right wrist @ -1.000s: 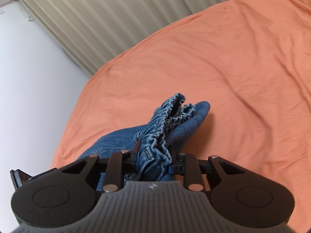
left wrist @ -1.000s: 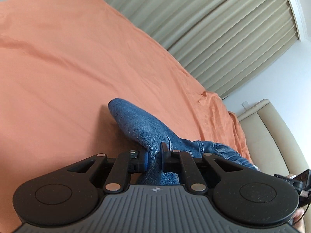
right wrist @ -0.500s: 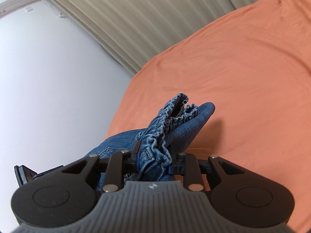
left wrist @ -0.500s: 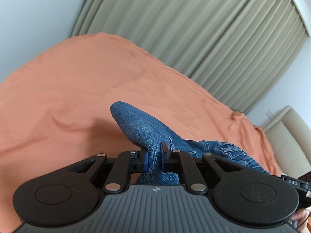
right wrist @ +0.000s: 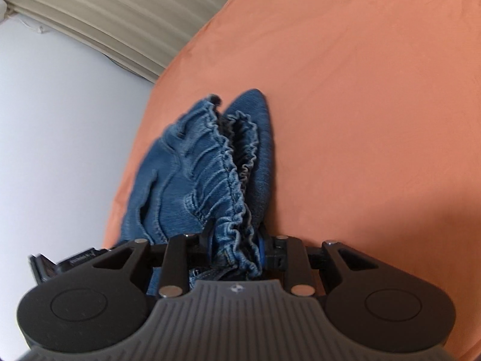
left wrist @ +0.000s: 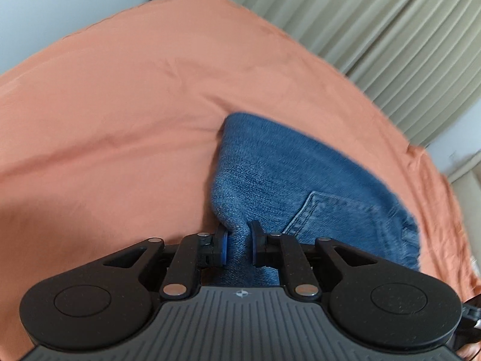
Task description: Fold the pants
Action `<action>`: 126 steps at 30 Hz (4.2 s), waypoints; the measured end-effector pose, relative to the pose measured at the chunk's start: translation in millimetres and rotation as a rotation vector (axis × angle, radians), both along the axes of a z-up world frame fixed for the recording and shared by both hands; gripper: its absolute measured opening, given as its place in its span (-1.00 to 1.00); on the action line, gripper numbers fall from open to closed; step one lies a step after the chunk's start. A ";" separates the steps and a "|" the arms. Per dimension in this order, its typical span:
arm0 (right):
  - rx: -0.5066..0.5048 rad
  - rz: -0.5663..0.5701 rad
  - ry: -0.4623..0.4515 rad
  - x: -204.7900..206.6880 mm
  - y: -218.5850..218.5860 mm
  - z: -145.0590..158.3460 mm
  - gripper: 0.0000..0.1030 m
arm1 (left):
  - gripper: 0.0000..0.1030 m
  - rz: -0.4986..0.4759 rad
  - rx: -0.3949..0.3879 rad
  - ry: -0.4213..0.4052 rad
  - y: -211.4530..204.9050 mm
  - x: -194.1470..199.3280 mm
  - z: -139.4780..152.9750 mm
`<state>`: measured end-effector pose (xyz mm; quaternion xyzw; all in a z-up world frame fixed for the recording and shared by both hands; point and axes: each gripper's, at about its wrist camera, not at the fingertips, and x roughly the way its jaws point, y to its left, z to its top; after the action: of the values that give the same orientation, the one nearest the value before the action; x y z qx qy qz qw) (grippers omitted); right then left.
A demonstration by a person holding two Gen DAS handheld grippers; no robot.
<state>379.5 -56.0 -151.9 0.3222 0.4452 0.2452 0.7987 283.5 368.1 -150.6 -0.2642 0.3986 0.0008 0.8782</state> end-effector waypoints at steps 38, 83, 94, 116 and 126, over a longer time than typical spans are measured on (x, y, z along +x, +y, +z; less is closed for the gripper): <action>-0.342 0.132 -0.261 -49.9 9.1 126.7 0.19 | 0.26 -0.144 0.398 0.017 -104.7 -103.3 146.0; -0.589 0.090 -0.657 -251.1 41.6 119.4 0.57 | 1.00 0.076 0.638 -0.051 -225.6 -227.0 110.9; -0.577 0.076 -0.686 -269.4 32.6 133.5 0.57 | 1.00 0.089 0.624 -0.055 -224.1 -229.1 116.2; -0.562 0.059 -0.709 -284.2 17.5 146.8 0.57 | 1.00 0.079 0.638 -0.086 -240.3 -237.7 128.3; -0.561 0.062 -0.714 -287.7 14.9 148.5 0.57 | 1.00 0.081 0.641 -0.088 -241.2 -238.7 130.0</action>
<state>91.7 -41.1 -3.4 -0.0248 0.2007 0.2346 0.9508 44.8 126.9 -20.6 0.0104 0.3288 0.1500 0.9323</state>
